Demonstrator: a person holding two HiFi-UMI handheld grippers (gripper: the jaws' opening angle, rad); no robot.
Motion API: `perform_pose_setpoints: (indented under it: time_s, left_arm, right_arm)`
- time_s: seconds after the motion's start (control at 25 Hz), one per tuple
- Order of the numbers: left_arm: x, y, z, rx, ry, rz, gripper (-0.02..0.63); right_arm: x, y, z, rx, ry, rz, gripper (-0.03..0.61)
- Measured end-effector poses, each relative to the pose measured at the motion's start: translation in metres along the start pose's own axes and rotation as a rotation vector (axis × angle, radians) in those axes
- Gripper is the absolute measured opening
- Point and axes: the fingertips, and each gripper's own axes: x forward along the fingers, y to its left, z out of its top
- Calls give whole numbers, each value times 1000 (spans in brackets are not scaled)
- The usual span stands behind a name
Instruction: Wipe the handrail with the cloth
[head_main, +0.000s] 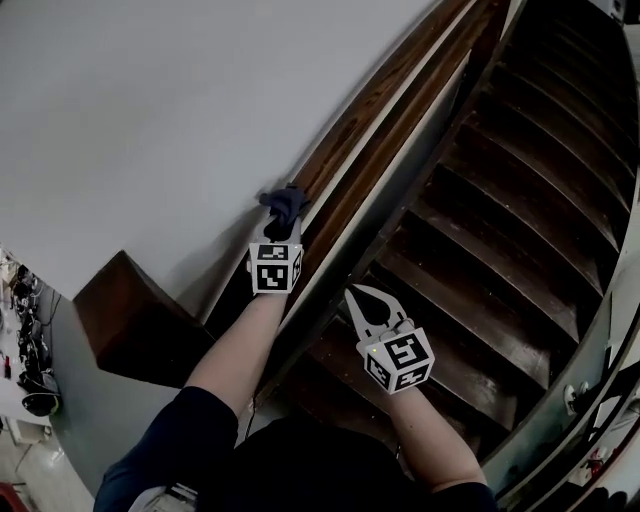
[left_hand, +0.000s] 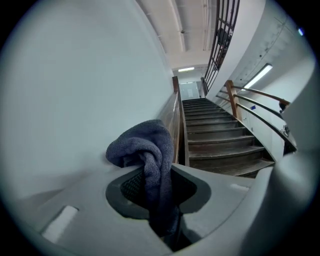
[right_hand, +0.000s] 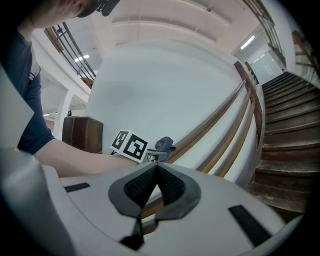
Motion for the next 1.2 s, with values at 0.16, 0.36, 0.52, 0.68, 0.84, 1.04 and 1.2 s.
perform_pose_setpoints:
  time_s: [0.16,0.36,0.52,0.68,0.84,1.04,1.2]
  left_arm:
    - [-5,1,1,-27,-13,-26,97]
    - [-18,-26,13,-29,-49,-83,97]
    - [-46,-72,24,-25,-89,-170,97]
    - [-78,-133,30,-40,-113,-295,97]
    - [-114,-196,26,-30,-109,-429,97]
    - [-165,-272,19,7,-104,-576,97]
    - [-205,-324,8,9,-100,-668,97]
  right_arm:
    - [-7,1,-3,-3,12,-21,9]
    - [-27,-4,0,-4,5,-55,9]
    - [-55,-5,2,-9,-8,-74,9]
    - [-90,-16,3,-3,-15,-106,9]
    - [-125,-26,-4,11,-5,-150,9]
    - [-172,-33,-18,47,2,-197,9]
    - [-207,-31,-31,72,-3,-209,9]
